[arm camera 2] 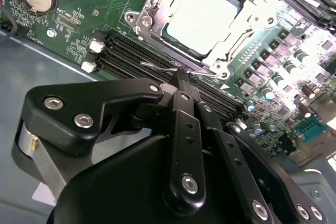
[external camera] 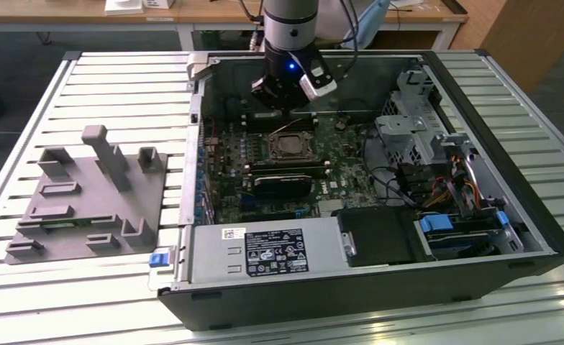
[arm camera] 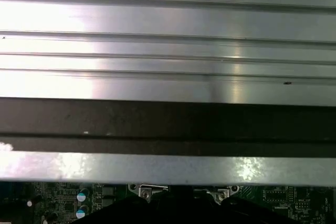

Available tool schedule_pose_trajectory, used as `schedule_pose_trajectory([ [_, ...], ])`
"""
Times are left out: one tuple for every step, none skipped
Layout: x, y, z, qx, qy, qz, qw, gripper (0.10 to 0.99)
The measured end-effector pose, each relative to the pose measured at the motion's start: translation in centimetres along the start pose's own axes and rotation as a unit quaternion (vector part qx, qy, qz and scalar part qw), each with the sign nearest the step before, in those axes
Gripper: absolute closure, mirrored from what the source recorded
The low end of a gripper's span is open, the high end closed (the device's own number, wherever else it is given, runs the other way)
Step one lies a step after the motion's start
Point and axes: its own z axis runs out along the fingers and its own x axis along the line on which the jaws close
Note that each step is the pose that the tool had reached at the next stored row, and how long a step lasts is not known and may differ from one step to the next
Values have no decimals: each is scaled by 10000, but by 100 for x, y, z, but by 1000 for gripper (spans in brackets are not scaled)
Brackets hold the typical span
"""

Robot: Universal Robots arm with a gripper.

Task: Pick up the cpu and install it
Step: 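Install the first cpu locking lever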

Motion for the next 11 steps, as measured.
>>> schedule_pose_trajectory([
  [-9,3,4,-1,0,0,10000,980],
  [-17,6,6,-1,0,0,10000,980],
  [-25,9,8,-1,0,0,10000,980],
  [-30,10,10,-2,-1,0,10000,980],
  [-34,10,12,-2,-1,0,10000,980],
  [-38,11,14,-2,-1,0,10000,980],
  [-42,11,16,-1,-1,0,10000,980],
  [-48,12,18,-1,-1,0,10000,980],
  [-56,12,21,-1,-1,0,10000,980],
  [-66,13,23,0,0,0,10000,980],
  [-77,15,26,1,1,0,10000,980],
])
